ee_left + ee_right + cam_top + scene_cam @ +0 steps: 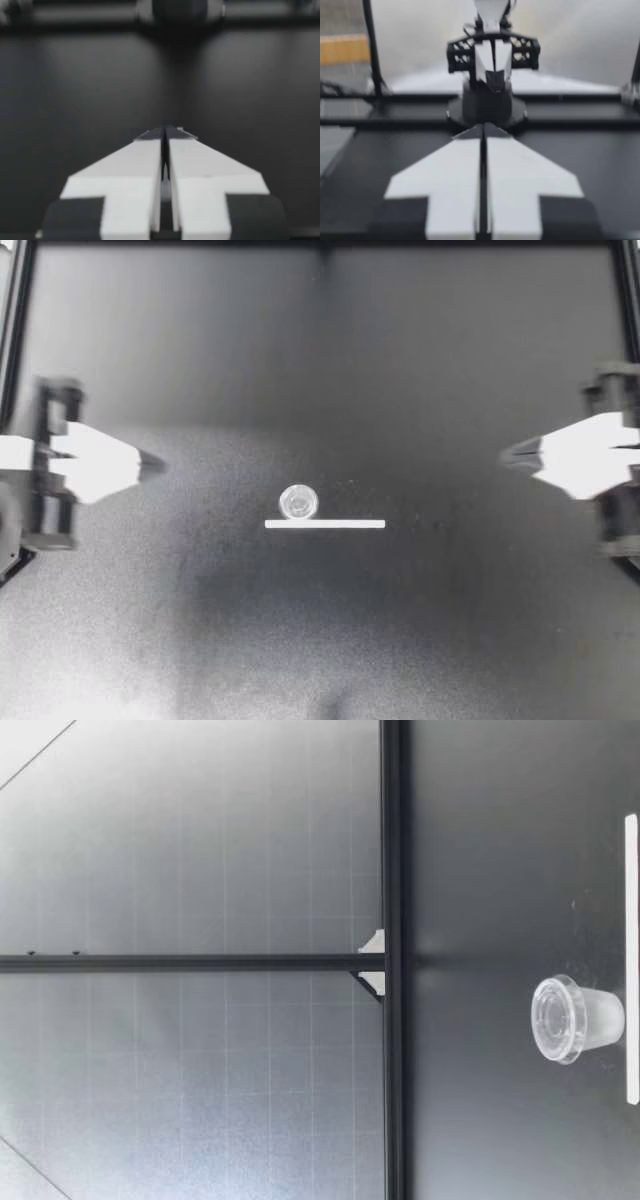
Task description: Pick up the plastic cup and open its lid.
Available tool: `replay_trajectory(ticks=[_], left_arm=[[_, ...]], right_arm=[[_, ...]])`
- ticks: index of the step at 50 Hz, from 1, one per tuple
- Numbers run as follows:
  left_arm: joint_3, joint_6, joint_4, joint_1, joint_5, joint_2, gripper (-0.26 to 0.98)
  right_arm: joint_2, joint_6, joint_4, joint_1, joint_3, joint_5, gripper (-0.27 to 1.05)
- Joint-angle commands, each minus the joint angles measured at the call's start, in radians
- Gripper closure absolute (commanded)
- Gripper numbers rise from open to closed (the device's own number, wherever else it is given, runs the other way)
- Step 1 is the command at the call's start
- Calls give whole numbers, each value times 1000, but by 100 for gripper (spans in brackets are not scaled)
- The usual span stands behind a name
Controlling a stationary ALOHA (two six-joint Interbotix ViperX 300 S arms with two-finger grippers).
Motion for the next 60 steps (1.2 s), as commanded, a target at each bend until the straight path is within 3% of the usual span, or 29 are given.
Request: replay_trajectory(ticks=[1, 15, 22, 27, 34, 38, 60], left_arm=[[-17, -2, -3, 3, -12, 84, 87], [-91, -8, -35, 3, -14, 333, 85], [-123, -8, -51, 3, -14, 408, 76], [-138, -6, -51, 3, -14, 443, 61], [-149, -9, -51, 3, -14, 488, 24], [-160, -8, -51, 3, -15, 514, 10], [-184, 2, -38, -2, -272, 765, 11]], right_arm=[[78, 2, 12, -14, -40, -20, 95], [328, 2, 55, -17, -144, -25, 95], [430, 3, 58, -17, -199, -21, 95], [489, 3, 58, -17, -236, -15, 95], [583, 3, 58, -21, -291, -2, 95], [632, 2, 58, -29, -321, 11, 95], [842, -5, 57, -49, -503, 199, 95]])
